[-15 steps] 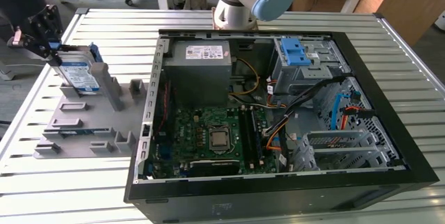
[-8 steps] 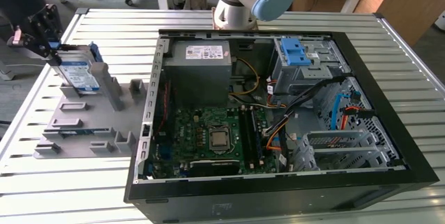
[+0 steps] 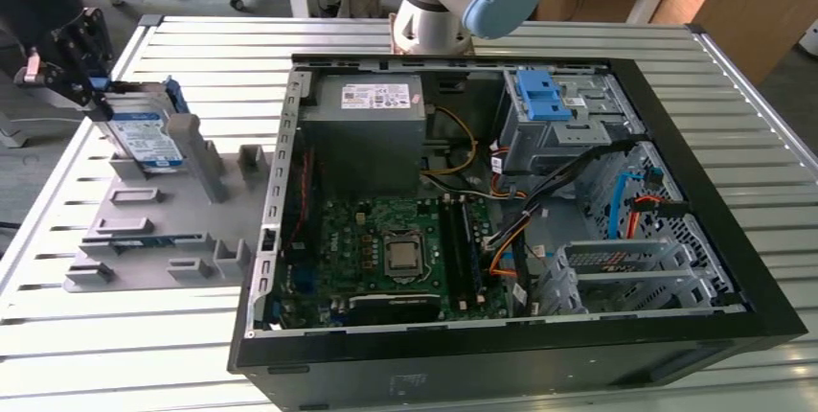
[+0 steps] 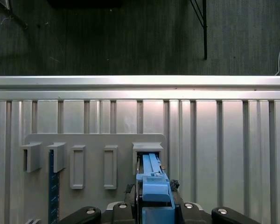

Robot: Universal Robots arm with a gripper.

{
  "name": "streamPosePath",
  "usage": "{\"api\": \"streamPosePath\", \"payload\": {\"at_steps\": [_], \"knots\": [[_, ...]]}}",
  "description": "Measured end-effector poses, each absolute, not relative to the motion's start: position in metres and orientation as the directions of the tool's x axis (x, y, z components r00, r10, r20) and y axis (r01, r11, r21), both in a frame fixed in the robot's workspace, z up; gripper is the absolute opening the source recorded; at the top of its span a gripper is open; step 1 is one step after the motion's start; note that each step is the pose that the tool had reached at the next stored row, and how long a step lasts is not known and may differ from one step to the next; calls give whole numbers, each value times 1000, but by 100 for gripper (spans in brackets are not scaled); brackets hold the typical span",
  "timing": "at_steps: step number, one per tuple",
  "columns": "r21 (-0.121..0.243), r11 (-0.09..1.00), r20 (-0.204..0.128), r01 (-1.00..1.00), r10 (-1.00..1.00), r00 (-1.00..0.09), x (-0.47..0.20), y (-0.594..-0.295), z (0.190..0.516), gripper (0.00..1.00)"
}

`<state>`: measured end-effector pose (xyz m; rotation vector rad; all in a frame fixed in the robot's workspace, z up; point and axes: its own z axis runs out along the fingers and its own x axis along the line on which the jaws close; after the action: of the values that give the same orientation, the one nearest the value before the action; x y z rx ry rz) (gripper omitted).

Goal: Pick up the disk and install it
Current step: 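Pick up the disk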

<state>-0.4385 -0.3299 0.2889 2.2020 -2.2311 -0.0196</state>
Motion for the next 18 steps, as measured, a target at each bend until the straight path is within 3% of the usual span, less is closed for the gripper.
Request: {"api": "streamPosePath", "payload": {"at_steps": [3, 4, 9, 11, 18], "knots": [[14, 13, -4, -1000, -1000, -13, -438, -330, 289, 38], [14, 13, -4, -1000, -1000, -13, -438, -330, 289, 44], [14, 13, -4, -1000, -1000, -13, -438, -330, 289, 44], [14, 13, -4, -1000, -1000, -13, -438, -330, 289, 36], [13, 13, -4, -1000, -1000, -13, -438, -330, 289, 36]]}}
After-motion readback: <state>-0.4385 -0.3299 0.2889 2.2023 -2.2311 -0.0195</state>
